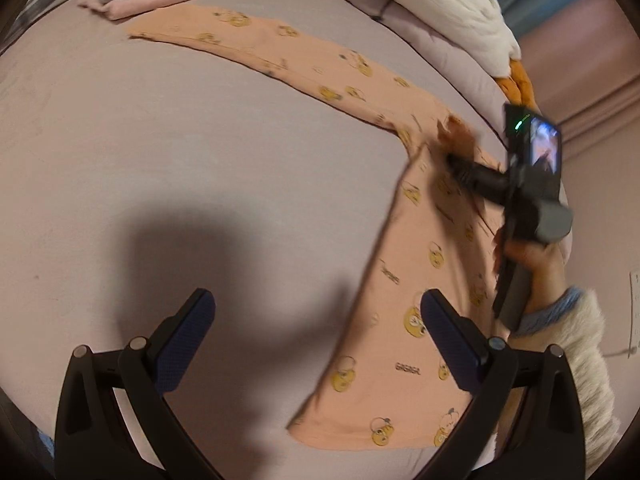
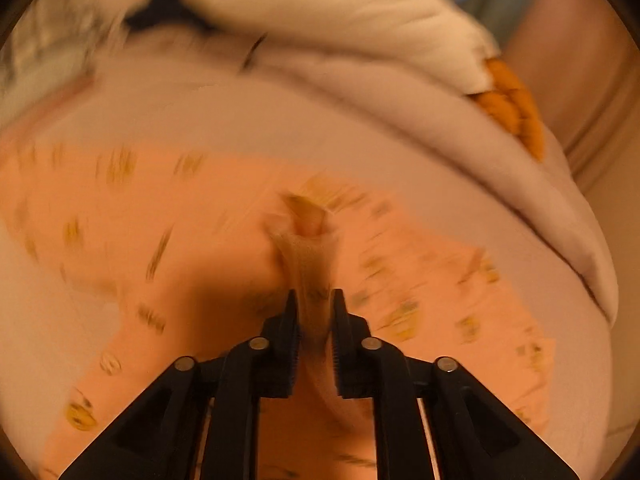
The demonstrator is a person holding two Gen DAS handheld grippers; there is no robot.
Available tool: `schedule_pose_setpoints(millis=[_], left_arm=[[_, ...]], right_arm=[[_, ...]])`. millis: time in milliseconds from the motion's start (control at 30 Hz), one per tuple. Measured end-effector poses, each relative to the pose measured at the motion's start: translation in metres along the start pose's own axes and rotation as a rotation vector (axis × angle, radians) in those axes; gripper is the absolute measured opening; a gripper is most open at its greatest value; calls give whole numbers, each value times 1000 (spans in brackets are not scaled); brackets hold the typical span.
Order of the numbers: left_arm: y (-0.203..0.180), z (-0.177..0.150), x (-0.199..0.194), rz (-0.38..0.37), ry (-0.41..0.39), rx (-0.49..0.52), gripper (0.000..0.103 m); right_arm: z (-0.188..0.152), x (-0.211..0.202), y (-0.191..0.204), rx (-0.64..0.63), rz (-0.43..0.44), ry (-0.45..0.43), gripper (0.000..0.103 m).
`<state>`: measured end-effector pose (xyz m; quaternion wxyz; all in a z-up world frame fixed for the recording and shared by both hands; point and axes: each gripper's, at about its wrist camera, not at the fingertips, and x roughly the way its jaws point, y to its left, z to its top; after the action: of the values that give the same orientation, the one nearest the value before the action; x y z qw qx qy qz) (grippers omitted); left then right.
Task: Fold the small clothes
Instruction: 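Fold the held sleeve across the shirt body with the right gripper, then release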
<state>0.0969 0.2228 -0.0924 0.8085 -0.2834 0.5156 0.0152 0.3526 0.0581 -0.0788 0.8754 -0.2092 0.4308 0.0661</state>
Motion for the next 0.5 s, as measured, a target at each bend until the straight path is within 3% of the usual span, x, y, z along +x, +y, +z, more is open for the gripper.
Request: schedule_pose_setpoints(millis=[67, 100, 133, 200, 233, 333, 400, 467, 500], left_arm=[[5, 3, -1, 4, -8, -15, 103], [6, 4, -1, -1, -10, -23, 103], [6, 5, 0, -4, -11, -28, 103], [7, 7, 1, -20, -16, -41, 103], [8, 9, 0, -26, -24, -42, 103], [12, 17, -6, -41, -72, -54, 103], [21, 25, -7, -69, -97, -96, 102], [37, 37, -8, -125, -121, -178, 102], [44, 41, -9, -149, -135, -211, 102]], right_arm=[[-8, -2, 18, -73, -30, -27, 30], [-11, -10, 22, -89, -16, -58, 40], [-10, -19, 22, -91, 25, -73, 57], [-12, -47, 14, -53, 213, -134, 69], [-12, -54, 11, -36, 258, -157, 69], [-17, -86, -21, 79, 510, -243, 69], [-27, -88, -62, 248, 649, -247, 69], [-42, -75, -91, 396, 699, -197, 68], [-50, -63, -107, 464, 700, -166, 60]])
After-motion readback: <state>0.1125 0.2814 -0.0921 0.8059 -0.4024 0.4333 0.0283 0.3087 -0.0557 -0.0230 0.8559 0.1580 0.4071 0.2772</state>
